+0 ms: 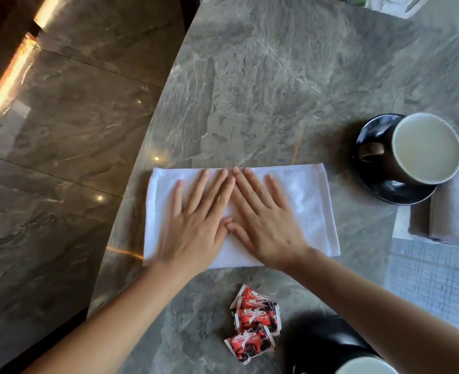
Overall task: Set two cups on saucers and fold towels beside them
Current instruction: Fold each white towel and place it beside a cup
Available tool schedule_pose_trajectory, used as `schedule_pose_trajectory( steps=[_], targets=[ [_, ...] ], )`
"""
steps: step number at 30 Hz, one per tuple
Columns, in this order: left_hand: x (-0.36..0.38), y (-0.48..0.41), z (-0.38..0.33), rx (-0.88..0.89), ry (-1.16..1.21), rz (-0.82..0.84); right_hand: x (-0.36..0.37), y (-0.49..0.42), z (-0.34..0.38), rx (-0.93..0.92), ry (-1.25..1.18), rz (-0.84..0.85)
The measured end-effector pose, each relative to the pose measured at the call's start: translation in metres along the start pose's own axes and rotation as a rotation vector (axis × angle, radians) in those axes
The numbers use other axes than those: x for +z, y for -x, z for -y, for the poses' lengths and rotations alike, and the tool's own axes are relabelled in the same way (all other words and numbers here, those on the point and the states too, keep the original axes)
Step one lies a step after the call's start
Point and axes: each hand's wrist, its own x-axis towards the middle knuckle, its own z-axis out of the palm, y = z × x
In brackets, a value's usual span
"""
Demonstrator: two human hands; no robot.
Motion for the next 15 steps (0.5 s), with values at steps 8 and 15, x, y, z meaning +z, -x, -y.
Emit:
schedule_pose_trajectory(
  steps=[8,15],
  targets=[
    [-0.001,0.016,0.024,-0.051,-0.084,0.027,-0.004,0.019,-0.034,0.058,0.034,0.015],
    [0.002,0.033,0.043,-0.142,-0.050,0.035,-0.007,0.042,-0.068,0.176,-0.021,-0.014]
  ],
)
